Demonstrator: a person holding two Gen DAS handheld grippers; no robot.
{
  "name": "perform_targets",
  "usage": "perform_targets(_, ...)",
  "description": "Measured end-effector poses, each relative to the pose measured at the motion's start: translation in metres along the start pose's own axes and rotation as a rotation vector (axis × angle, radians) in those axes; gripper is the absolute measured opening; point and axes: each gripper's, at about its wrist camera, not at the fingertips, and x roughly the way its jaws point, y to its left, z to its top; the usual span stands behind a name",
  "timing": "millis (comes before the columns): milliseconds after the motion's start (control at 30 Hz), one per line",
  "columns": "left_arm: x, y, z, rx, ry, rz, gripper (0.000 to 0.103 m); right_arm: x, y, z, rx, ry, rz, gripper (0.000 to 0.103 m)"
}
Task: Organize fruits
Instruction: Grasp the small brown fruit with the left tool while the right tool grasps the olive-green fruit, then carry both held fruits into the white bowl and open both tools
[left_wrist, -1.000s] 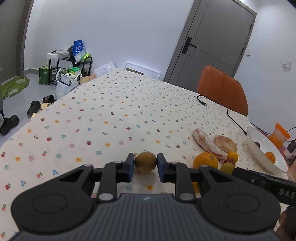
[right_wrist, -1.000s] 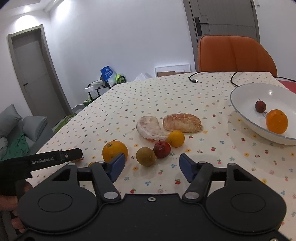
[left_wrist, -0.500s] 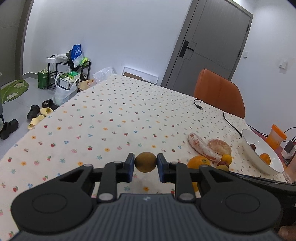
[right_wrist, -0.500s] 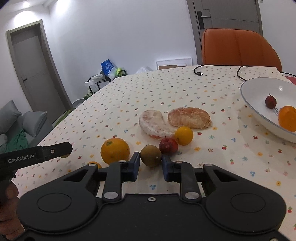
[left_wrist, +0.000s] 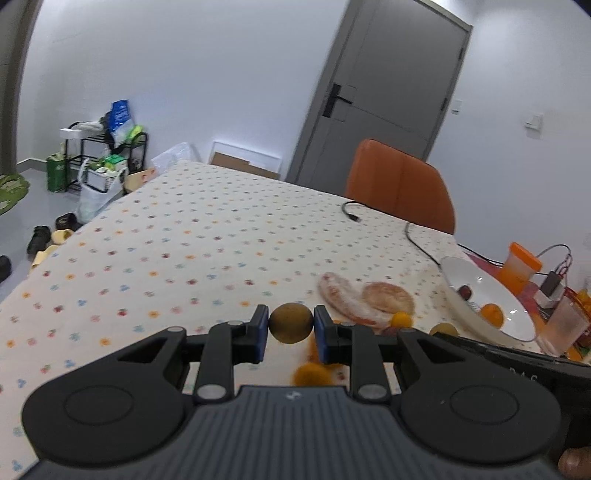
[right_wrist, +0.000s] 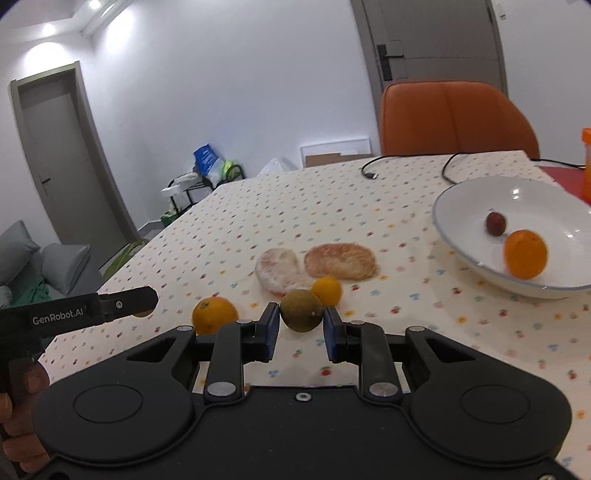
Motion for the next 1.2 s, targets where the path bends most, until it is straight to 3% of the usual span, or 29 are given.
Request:
perform_targets(633,0.015,-0.095,0.008,0.135,0.002,-0.111,0.025,-0.065,-0.067,0.006,0.089,-0.177,-0.075,0.024)
perform_targets(1200,0.036,-0.156,0.002,0.211,0.023,-0.161,0.025,-0.091,-0.117,0.002,0.139,-0.25,-0.117,0.024)
